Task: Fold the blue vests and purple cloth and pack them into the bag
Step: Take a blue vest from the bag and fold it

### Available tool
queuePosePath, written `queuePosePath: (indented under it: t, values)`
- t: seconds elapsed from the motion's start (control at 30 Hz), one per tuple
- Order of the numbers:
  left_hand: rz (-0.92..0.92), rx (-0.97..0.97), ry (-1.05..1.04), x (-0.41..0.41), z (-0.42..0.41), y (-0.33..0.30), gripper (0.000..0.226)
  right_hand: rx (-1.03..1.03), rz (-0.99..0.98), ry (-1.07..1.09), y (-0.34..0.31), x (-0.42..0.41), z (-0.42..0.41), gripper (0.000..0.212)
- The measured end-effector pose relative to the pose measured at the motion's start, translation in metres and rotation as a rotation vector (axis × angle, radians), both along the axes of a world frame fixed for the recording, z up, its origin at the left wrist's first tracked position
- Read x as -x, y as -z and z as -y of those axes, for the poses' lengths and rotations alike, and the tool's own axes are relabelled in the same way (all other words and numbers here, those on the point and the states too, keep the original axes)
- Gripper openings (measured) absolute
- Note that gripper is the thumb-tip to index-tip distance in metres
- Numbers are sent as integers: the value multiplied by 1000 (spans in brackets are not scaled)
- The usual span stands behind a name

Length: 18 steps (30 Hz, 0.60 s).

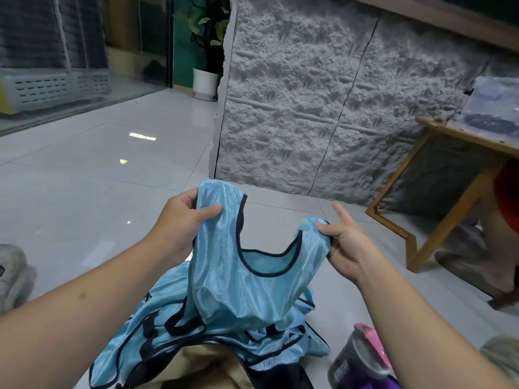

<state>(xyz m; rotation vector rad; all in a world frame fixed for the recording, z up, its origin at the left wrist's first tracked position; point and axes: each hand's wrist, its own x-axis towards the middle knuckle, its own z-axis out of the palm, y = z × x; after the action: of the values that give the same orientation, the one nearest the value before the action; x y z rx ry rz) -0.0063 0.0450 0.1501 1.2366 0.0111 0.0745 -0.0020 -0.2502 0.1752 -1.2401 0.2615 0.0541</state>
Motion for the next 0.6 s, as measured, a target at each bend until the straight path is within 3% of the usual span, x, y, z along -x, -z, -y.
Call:
queuePosePath:
  t: [0.03, 0.2, 0.27, 0.33, 0.43, 0.53, 0.6]
  values:
    - [1, -3, 3, 0, -1, -1, 24, 27, 22, -8, -2, 0, 0, 80]
    - [9, -45, -4, -2, -11, -9, 18, 388, 62, -130, -25, 2, -7, 37]
    - [4, -64, -23, -5, -15, -10, 19, 541, 69, -238, -31, 3, -7, 39]
    - [-3, -74, -32, -5, -19, -10, 19, 755, 64, -328, -30, 1, -8, 56]
    - [-8, -84, -22, -3, -18, -7, 18, 1023, 47, -344, -27, -1, -15, 70]
    - [-12, -89, -12, -1, -13, -5, 17, 1131, 58, -338, -21, -2, -17, 61]
    - [-13, -95, -12, -1, -11, -4, 17, 1171, 76, -311, -18, -2, -16, 44]
